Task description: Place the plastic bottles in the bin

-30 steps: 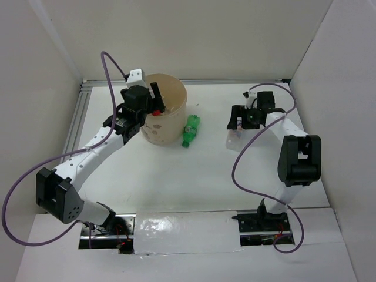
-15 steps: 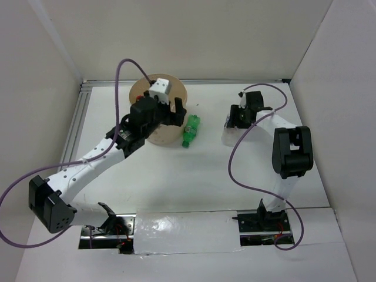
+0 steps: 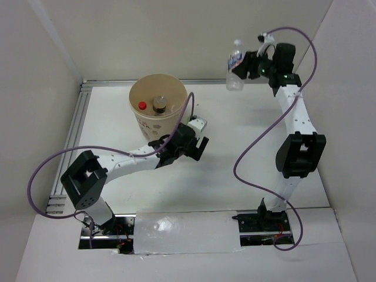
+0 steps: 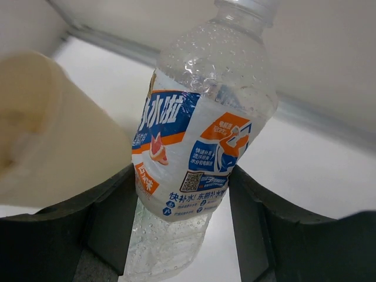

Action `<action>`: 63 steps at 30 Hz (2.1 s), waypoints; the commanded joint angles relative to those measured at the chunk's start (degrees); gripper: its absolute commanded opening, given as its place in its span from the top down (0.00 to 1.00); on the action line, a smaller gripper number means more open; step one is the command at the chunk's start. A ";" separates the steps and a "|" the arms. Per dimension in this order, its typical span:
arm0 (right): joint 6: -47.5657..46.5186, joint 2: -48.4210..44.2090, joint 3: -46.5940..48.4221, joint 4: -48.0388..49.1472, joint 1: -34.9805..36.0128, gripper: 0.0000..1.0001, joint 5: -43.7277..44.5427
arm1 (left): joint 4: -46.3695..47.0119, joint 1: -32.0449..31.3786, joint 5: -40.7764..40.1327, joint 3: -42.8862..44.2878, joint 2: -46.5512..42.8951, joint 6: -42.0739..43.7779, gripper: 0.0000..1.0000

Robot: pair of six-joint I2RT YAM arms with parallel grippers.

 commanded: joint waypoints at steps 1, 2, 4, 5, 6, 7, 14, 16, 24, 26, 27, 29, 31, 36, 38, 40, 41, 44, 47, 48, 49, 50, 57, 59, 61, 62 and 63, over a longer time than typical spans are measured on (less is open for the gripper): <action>3.80 1.45 13.42 10.12 5.65 0.81 -12.61 | 5.83 -2.69 -2.23 -5.28 -0.03 2.52 0.04; 4.68 3.38 16.41 10.91 6.80 0.81 -15.05 | 8.18 -4.17 -3.27 -7.04 -0.63 2.53 0.04; 7.93 9.80 25.37 11.98 10.48 0.79 -17.70 | 10.48 -5.41 -4.42 -11.60 -1.60 2.53 0.04; 8.81 12.08 28.45 12.59 11.72 0.78 -18.67 | 11.18 -5.94 -4.42 -12.67 -2.13 2.53 0.04; 10.12 16.54 31.61 11.81 13.04 0.78 -20.07 | 12.32 -6.81 -5.38 -13.64 -2.83 2.53 0.04; 10.74 18.76 37.65 11.28 14.35 0.78 -20.08 | 12.33 -7.43 -6.35 -14.35 -2.84 2.53 0.04; 8.65 24.50 39.31 9.96 23.85 0.71 -19.56 | 12.33 -10.25 -10.83 -14.97 -2.84 1.91 0.04; 7.68 23.97 38.59 9.96 24.39 0.51 -18.86 | 12.33 -10.77 -10.84 -14.97 -2.84 1.91 0.04; 5.13 20.64 39.73 7.68 23.34 0.00 -16.84 | 12.86 -10.78 -13.30 -10.67 -1.08 4.98 0.04; 5.13 18.10 38.94 6.02 19.83 0.00 -15.61 | 13.39 -10.78 -15.74 -7.07 1.72 6.12 0.03; 4.26 17.21 36.94 5.04 18.34 0.01 -14.56 | 12.69 -10.78 -16.63 -5.49 2.86 6.83 0.03; 3.19 14.06 34.30 2.33 12.98 0.08 -12.36 | 11.20 -10.78 -18.74 0.13 6.89 7.35 0.03; 2.49 11.59 28.06 1.44 6.15 0.50 -11.65 | 8.65 -10.16 -21.82 5.91 9.63 7.36 0.04; -0.92 4.55 14.18 -3.04 -7.67 0.65 -14.63 | 2.85 -8.41 -27.62 15.87 17.98 7.89 0.08; -2.25 2.53 6.36 -4.36 -13.02 0.35 -15.68 | 0.57 -7.88 -28.85 19.20 19.92 8.41 0.08; -4.71 -0.98 -2.66 -4.99 -16.12 0.26 -17.79 | 0.03 -6.74 -30.17 20.97 22.47 8.41 0.07; -5.41 -2.21 -5.77 -4.99 -18.48 0.23 -18.41 | -0.75 -6.13 -30.78 22.72 23.34 8.41 0.07; -9.45 -7.05 -16.12 -6.21 -21.57 0.22 -20.78 | -5.49 -3.75 -32.46 28.68 27.81 7.81 0.06; -12.53 -10.92 -24.22 -7.53 -23.33 0.21 -22.98 | -8.93 -1.47 -33.95 32.65 30.73 7.10 0.05; -12.54 -11.79 -26.08 -7.53 -23.34 0.21 -23.85 | -8.93 -0.94 -33.43 33.28 32.22 7.10 0.05; -13.32 -13.46 -27.75 -7.53 -24.03 0.21 -23.86 | -9.89 -0.15 -32.73 33.28 32.84 7.10 0.05; -13.33 -14.26 -30.55 -7.53 -24.04 0.21 -24.56 | -9.90 -0.14 -32.72 33.81 32.85 7.10 0.05; -13.33 -16.64 -34.36 -7.62 -25.71 0.21 -26.85 | -12.00 2.49 -29.83 33.20 37.50 3.85 0.08; -13.33 -17.77 -34.88 -8.15 -25.71 0.21 -26.85 | -13.06 2.49 -29.04 33.72 38.64 3.15 0.13; -13.33 -17.78 -34.89 -8.15 -25.71 0.21 -26.85 | -14.38 2.49 -27.90 33.72 39.44 1.92 0.22; -13.33 -18.30 -34.89 -8.15 -25.71 0.21 -27.37 | -14.38 2.49 -26.85 33.72 39.44 1.91 0.34; -13.33 -18.31 -35.41 -8.15 -25.71 0.21 -27.38 | -14.38 1.97 -26.84 33.72 39.44 1.21 0.42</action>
